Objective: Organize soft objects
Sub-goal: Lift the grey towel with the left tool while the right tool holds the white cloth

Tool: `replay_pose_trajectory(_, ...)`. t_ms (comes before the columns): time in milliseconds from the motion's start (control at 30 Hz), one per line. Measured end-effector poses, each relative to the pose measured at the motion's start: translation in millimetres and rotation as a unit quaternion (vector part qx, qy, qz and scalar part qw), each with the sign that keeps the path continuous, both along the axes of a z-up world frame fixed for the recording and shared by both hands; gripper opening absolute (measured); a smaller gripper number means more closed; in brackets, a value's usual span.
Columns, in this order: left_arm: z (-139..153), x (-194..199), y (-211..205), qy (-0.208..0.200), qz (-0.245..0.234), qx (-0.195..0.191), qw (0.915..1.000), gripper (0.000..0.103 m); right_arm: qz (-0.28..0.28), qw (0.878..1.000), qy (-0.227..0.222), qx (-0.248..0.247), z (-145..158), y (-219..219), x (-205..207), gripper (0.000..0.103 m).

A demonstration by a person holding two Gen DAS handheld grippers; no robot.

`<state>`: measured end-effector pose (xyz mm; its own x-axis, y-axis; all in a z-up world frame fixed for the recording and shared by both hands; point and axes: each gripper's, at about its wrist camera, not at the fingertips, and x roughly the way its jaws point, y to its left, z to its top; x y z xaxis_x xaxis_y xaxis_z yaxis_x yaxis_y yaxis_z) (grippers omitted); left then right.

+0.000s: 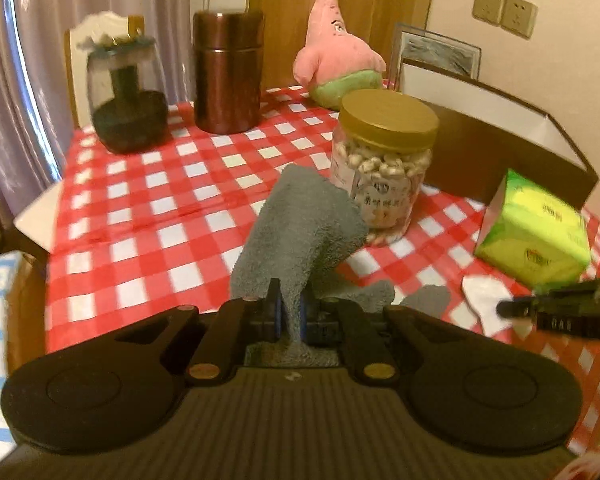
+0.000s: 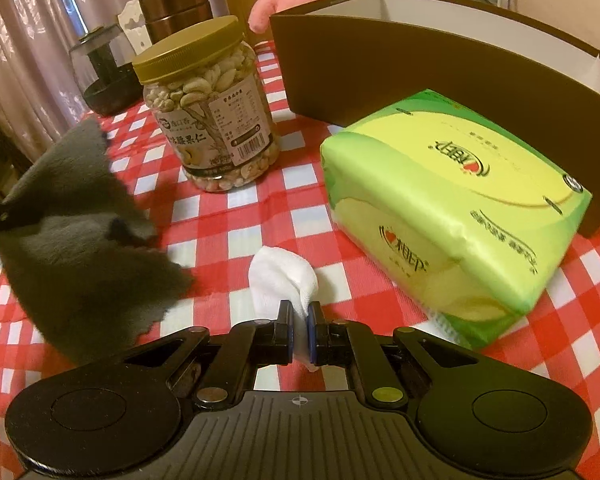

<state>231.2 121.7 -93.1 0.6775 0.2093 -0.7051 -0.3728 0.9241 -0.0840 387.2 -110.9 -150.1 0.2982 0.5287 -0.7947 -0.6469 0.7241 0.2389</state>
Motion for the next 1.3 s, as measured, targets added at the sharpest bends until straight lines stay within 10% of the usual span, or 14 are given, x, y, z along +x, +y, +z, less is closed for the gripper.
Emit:
replay_pose_trajectory(133,4.1,-23.9,-18.5,0.017,-0.010,0.036,0.9992,0.007,0.008,1.000,0.002,0.001,1.3,-0.7,-5.1,0.007)
replay_pose_trajectory(633,-37.9,-61.6,-76.0,0.085,-0.066,-0.053,0.9928,0.009,0.036,0.999,0.003,0.000,7.0,-10.9,-24.8,0.007)
replay_pose_trajectory(967,-5.8,-67.9,-61.2,0.064,-0.043,-0.038,0.9963,0.072,0.037,0.999,0.004,0.004,11.3,-24.0,-25.6,0.007)
replay_pose_trajectory(1100,-18.9,-57.7,-53.7,0.078,-0.043,-0.015,0.9959,0.072,0.032,0.999,0.005,0.005,12.6,-28.2,-25.6,0.007)
replay_pose_trajectory(1300,-46.4,-48.6,-27.5,0.098,-0.025,-0.078,0.9918,0.073,0.021,1.000,0.012,0.002,12.5,-36.8,-25.0,0.007)
